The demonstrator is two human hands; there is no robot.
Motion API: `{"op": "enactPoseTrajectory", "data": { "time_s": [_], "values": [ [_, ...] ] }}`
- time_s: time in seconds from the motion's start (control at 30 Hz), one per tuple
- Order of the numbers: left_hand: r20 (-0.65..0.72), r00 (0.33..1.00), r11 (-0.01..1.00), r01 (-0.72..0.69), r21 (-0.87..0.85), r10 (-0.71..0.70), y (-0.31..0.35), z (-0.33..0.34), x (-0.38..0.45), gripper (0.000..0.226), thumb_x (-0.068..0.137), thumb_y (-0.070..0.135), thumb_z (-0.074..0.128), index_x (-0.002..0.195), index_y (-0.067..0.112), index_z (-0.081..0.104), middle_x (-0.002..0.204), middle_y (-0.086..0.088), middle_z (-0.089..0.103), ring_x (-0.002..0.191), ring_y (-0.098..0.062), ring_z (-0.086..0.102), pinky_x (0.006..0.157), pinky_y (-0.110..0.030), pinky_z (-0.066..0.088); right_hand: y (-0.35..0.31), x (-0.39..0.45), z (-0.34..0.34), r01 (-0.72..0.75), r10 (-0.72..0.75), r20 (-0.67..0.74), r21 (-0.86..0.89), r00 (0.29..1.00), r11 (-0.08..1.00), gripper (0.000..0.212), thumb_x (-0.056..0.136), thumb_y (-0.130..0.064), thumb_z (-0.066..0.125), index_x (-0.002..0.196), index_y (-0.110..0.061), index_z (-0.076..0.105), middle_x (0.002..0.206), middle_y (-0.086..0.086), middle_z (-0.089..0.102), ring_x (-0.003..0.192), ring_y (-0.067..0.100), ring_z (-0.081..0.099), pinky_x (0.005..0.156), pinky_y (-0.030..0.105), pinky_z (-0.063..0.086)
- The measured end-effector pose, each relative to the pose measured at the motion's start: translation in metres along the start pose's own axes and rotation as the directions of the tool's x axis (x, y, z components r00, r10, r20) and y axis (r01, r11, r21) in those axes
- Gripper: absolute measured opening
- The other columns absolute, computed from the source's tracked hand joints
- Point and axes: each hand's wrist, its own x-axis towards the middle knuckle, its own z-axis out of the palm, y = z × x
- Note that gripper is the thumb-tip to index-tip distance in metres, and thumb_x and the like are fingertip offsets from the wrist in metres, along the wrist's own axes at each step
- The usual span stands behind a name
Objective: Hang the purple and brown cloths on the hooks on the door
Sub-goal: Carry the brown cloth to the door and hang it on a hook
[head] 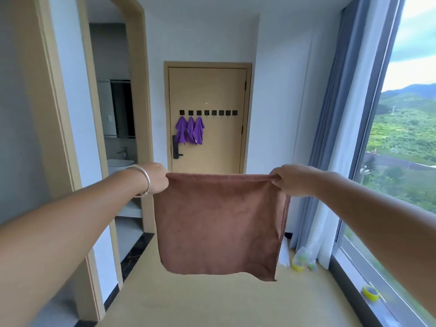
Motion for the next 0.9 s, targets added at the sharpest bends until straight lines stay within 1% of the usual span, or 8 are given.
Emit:
{"op": "enactPoseTrajectory", "data": {
  "time_s": [0.1,0.17,0.23,0.3,0.47,0.7,0.83,0.9],
  "values": [
    [-0.019,0.999,0.995,-0.033,-0.093,0.032,-0.004,-0.025,-0.004,0.038,0.089,0.002,0.033,0.119,0.008,0.056,0.122,-0.015,0.06,0.11,-0.031,0.056,0.083,-0.034,0.045,0.003,-0.001,-0.03,0.018,-0.02,-0.082,-0.016,0.996,1.0,0.025,0.1,-0.034,0.031,0.102,-0.034,0.057,0.096,-0.006,0.058,0.094,0.019,0.056,0.07,0.034,0.042],
    [-0.008,0.999,0.995,-0.035,-0.09,0.034,-0.008,-0.036,-0.008,0.055,0.091,0.003,0.032,0.146,0.011,0.031,0.149,-0.01,0.039,0.134,-0.031,0.039,0.102,-0.038,0.039,0.002,-0.003,-0.041,0.03,-0.034,-0.143,-0.03,0.989,0.999,0.022,0.1,-0.033,0.032,0.093,-0.033,0.053,0.102,-0.004,0.056,0.104,0.022,0.055,0.077,0.037,0.044],
    [-0.028,0.999,0.998,-0.032,-0.06,0.03,-0.01,-0.045,-0.012,0.067,0.093,0.006,0.032,0.154,0.021,0.011,0.16,-0.001,0.018,0.144,-0.025,0.024,0.11,-0.036,0.031,0.001,-0.005,-0.045,0.026,-0.04,-0.199,-0.072,0.979,0.997,0.026,0.101,-0.034,0.032,0.11,-0.028,0.056,0.119,-0.002,0.054,0.117,0.024,0.05,0.088,0.04,0.043],
    [-0.088,0.996,1.0,-0.018,0.011,0.019,-0.012,-0.049,-0.015,0.069,0.092,0.01,0.032,0.154,0.025,0.007,0.161,0.005,0.013,0.146,-0.021,0.02,0.114,-0.039,0.025,-0.002,-0.006,-0.045,0.005,-0.036,-0.249,-0.124,0.968,0.992,0.034,0.101,-0.035,0.032,0.129,-0.025,0.049,0.13,0.0,0.049,0.124,0.024,0.045,0.097,0.041,0.039],
    [-0.205,0.979,0.995,0.04,0.095,-0.02,-0.02,-0.048,-0.016,0.068,0.091,0.015,0.03,0.154,0.026,0.008,0.161,0.008,0.011,0.148,-0.016,0.012,0.119,-0.049,0.009,-0.015,-0.007,-0.046,-0.035,-0.009,-0.315,-0.134,0.949,0.99,0.042,0.1,-0.029,0.036,0.142,-0.023,0.035,0.142,0.002,0.039,0.132,0.024,0.038,0.105,0.042,0.033],
    [-0.266,0.964,0.997,0.031,0.065,-0.013,-0.041,-0.047,-0.021,0.049,0.088,0.011,0.032,0.136,0.02,0.038,0.144,0.005,0.043,0.134,-0.016,0.036,0.114,-0.044,0.021,-0.037,0.003,-0.047,-0.03,-0.009,-0.338,-0.109,0.941,0.994,0.038,0.1,-0.026,0.038,0.138,-0.019,0.038,0.14,0.003,0.041,0.132,0.023,0.038,0.107,0.042,0.032],
    [-0.246,0.969,0.998,0.03,0.051,-0.016,-0.053,-0.046,-0.023,0.037,0.088,0.01,0.033,0.12,0.022,0.044,0.138,0.003,0.047,0.13,-0.017,0.04,0.111,-0.041,0.026,-0.05,0.01,-0.045,-0.021,-0.006,-0.338,-0.077,0.941,0.997,0.033,0.1,-0.027,0.035,0.132,-0.02,0.044,0.134,0.002,0.045,0.129,0.024,0.041,0.105,0.043,0.033],
    [-0.247,0.969,0.997,0.025,0.074,-0.006,-0.06,-0.044,-0.019,0.042,0.089,0.011,0.032,0.129,0.02,0.043,0.14,0.003,0.046,0.131,-0.018,0.039,0.11,-0.04,0.026,-0.056,0.014,-0.041,-0.023,-0.001,-0.339,-0.068,0.941,0.997,0.033,0.1,-0.025,0.035,0.131,-0.02,0.044,0.131,0.002,0.047,0.126,0.024,0.043,0.104,0.042,0.034]
  ]
}}
